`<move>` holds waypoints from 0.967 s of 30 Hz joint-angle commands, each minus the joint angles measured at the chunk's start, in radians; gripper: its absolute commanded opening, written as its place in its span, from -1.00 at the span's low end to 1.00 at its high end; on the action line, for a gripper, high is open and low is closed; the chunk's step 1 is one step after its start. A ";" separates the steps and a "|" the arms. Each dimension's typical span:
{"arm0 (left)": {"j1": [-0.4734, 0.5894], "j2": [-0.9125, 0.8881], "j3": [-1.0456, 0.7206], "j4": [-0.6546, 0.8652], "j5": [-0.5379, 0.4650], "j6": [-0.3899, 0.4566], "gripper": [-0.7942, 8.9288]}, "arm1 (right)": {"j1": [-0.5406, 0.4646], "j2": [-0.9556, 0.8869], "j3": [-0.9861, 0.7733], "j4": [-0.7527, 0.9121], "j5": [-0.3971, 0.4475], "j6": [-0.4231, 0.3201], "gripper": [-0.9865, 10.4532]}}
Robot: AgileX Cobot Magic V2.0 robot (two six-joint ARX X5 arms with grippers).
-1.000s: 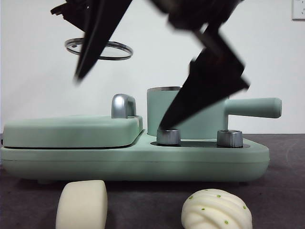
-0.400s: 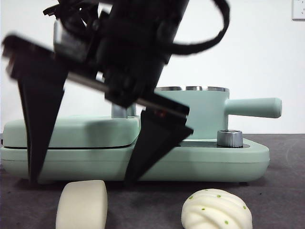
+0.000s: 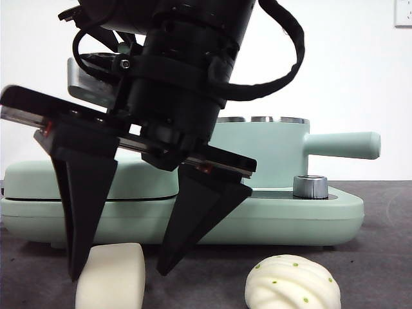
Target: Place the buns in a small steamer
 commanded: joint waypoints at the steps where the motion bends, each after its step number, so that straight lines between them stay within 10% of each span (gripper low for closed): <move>1: -0.001 -0.006 0.037 0.026 0.006 0.006 -0.72 | 0.016 0.033 0.020 0.002 0.003 -0.008 -0.32; 12: 0.000 -0.006 0.037 0.021 0.006 0.005 -0.72 | 0.019 0.047 0.068 -0.078 0.004 -0.014 -0.55; 29: 0.032 -0.006 0.037 0.029 0.006 0.002 -0.72 | -0.150 0.048 0.642 -0.691 0.117 -0.255 -0.55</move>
